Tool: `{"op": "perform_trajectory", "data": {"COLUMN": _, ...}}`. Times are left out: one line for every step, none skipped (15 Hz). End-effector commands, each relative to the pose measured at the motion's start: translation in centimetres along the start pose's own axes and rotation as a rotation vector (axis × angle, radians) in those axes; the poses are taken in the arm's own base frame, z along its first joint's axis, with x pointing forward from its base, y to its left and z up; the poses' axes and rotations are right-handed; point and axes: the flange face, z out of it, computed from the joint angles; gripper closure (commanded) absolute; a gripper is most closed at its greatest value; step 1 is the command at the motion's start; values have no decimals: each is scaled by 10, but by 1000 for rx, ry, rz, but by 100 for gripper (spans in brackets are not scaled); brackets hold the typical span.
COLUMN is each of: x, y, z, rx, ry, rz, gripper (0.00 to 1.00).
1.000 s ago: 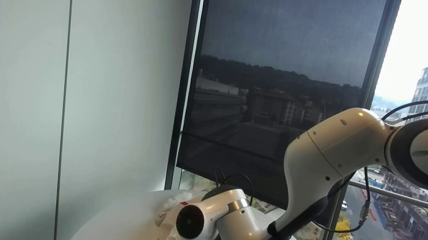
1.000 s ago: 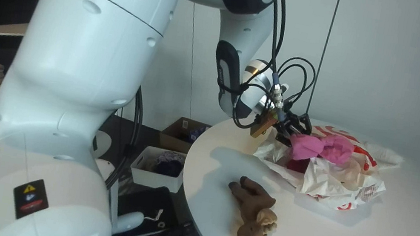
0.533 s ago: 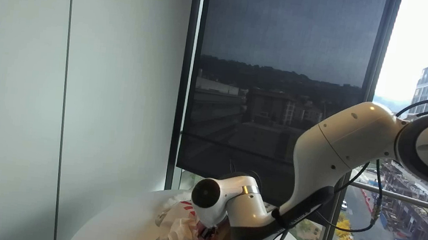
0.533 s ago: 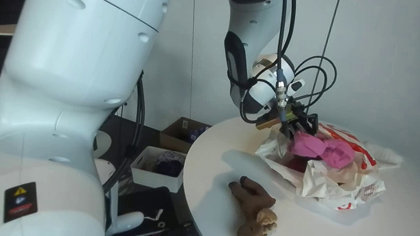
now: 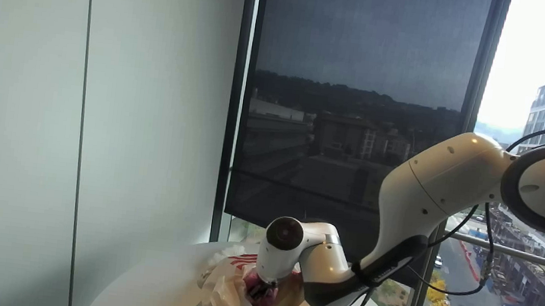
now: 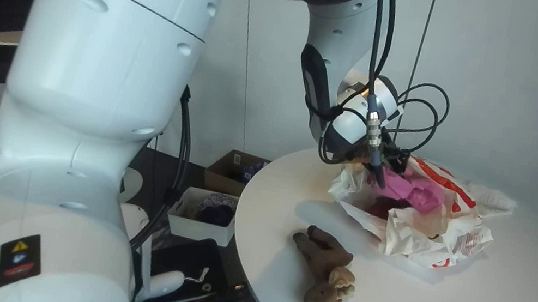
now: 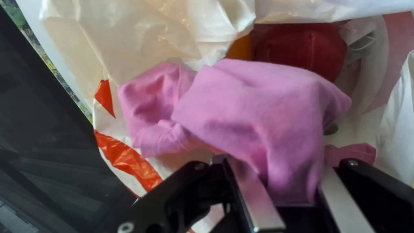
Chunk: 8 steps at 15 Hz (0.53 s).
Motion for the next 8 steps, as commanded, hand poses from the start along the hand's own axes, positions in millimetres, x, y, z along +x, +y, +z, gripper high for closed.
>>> {"op": "perform_trajectory", "data": {"x": 13, "y": -15, "z": -8, "rx": 88, "ry": 38, "rz": 35, "gripper": 86}}
{"op": "perform_trajectory", "data": {"x": 12, "y": -18, "z": -4, "rx": 99, "ry": 37, "rz": 41, "gripper": 86}}
{"op": "perform_trajectory", "data": {"x": 9, "y": -19, "z": 4, "rx": 103, "ry": 24, "rz": 46, "gripper": 86}}
{"op": "perform_trajectory", "data": {"x": 5, "y": -19, "z": 10, "rx": 106, "ry": 10, "rz": 52, "gripper": 86}}
{"op": "perform_trajectory", "data": {"x": 0, "y": -18, "z": 19, "rx": 107, "ry": -6, "rz": 62, "gripper": 86}}
{"op": "perform_trajectory", "data": {"x": -5, "y": -17, "z": 28, "rx": 109, "ry": -19, "rz": 70, "gripper": 86}}
{"op": "perform_trajectory", "data": {"x": -8, "y": -17, "z": 34, "rx": 112, "ry": -26, "rz": 73, "gripper": 86}}
{"op": "perform_trajectory", "data": {"x": -8, "y": -17, "z": 41, "rx": 122, "ry": -31, "rz": 81, "gripper": 86}}
